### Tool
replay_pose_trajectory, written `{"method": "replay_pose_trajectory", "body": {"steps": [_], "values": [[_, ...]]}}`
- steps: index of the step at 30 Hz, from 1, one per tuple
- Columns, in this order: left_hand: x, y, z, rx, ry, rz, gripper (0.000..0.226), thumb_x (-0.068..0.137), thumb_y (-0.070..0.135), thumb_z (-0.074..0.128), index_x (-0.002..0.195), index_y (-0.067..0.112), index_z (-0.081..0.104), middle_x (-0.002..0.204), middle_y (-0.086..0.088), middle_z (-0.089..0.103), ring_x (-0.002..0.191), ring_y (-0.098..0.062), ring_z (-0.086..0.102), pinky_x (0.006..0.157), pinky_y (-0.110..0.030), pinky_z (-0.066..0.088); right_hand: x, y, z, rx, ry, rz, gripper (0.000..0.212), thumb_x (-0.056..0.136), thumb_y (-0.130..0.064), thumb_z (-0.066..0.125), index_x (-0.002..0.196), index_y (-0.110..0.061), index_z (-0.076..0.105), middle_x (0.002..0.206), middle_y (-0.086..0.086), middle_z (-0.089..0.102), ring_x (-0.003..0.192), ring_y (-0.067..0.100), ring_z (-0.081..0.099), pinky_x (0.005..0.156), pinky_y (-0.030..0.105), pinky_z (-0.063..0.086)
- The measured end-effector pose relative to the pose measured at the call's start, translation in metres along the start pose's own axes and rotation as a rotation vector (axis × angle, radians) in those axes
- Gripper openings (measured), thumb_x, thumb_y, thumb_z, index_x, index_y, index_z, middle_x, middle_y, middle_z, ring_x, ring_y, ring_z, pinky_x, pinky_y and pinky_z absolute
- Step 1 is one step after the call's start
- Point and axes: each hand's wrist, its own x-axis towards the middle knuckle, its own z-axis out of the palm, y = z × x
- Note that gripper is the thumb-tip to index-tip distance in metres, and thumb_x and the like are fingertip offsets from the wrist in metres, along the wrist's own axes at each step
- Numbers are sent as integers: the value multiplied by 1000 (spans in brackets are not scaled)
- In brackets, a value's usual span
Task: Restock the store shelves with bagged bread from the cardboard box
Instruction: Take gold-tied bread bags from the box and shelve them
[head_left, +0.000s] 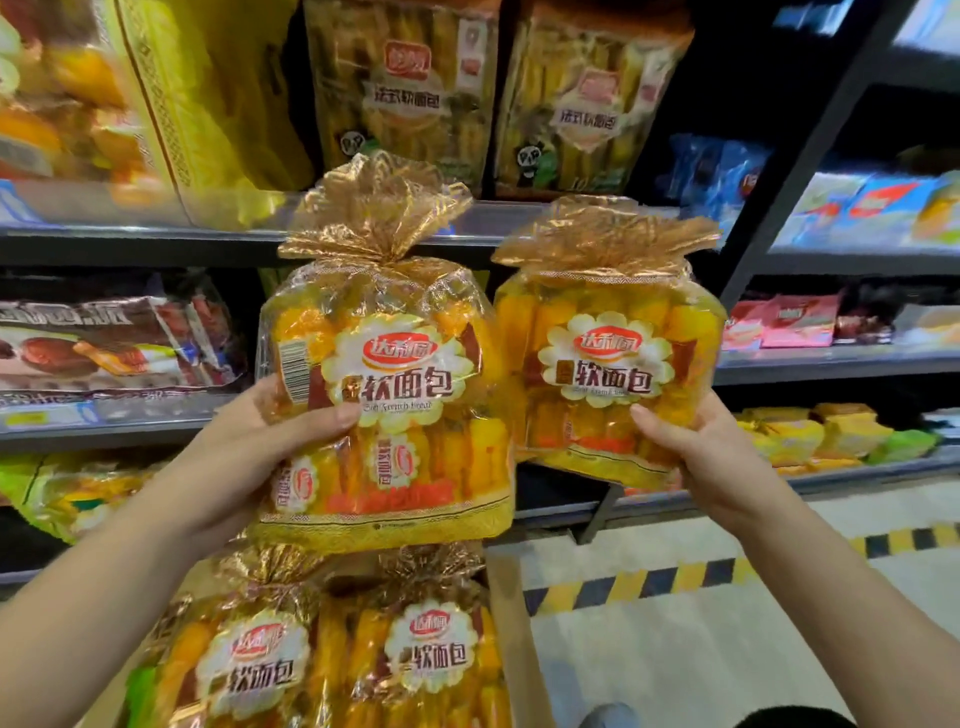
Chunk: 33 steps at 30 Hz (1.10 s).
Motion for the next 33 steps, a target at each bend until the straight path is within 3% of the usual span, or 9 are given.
{"method": "replay_pose_trajectory", "body": {"steps": [2,8,12,17,20,22,24,29,33], "values": [[3,-1,0,10,-3,10,101,31,38,104,124,25,67,113,-12,79,97,-35,78,68,-42,65,10,-7,-4,-33,15,-71,67,76,-24,80,138,-29,54,126,-3,72,117,20,69,92,39,58],[8,-8,-1,3,-7,-12,106,29,36,103,127,21,66,115,-18,77,98,-42,76,72,-51,64,40,-13,-15,-181,49,-181,77,77,-20,81,147,-25,48,126,-6,71,114,11,69,94,32,58],[9,-13,0,-47,9,-45,112,20,40,105,125,23,69,115,-19,77,99,-45,75,86,-66,57,64,-1,-4,-194,106,-261,72,84,-16,79,147,-31,47,128,-14,69,118,5,66,94,23,54],[16,-19,5,-98,14,-52,98,20,39,105,113,24,77,115,-21,76,99,-46,75,75,-62,61,102,18,6,-279,199,-276,66,74,-28,89,130,-36,56,123,-16,68,112,0,65,91,18,52],[20,-24,8,-124,27,-81,98,18,38,105,111,26,78,114,-21,76,98,-47,75,77,-65,59,117,34,10,-418,255,-344,44,73,-3,77,110,-22,61,95,-12,56,89,-6,58,83,15,50],[22,-29,7,-122,35,-115,102,15,38,106,112,25,78,114,-22,77,98,-48,75,80,-68,57,127,46,10,-541,255,-395,50,76,17,65,117,-12,63,92,-20,53,79,-24,53,70,-1,40],[23,-33,4,-93,21,-159,108,16,38,106,118,22,75,114,-22,76,99,-48,74,81,-67,57,139,53,6,-591,265,-351,56,82,14,65,131,-13,58,99,-21,56,83,-27,52,66,-4,37],[29,-36,-5,-17,36,-297,121,12,41,106,124,16,72,112,-21,77,94,-44,77,61,-46,64,161,61,-5,-610,236,-250,59,88,-8,72,137,-30,48,118,-8,63,102,8,59,77,5,43],[39,-36,6,-32,-5,-205,94,30,28,101,119,21,75,112,-21,77,96,-46,76,74,-61,61,176,64,-8,-563,185,-185,42,88,-41,77,120,-41,50,128,-13,63,117,8,60,100,38,52]]}}
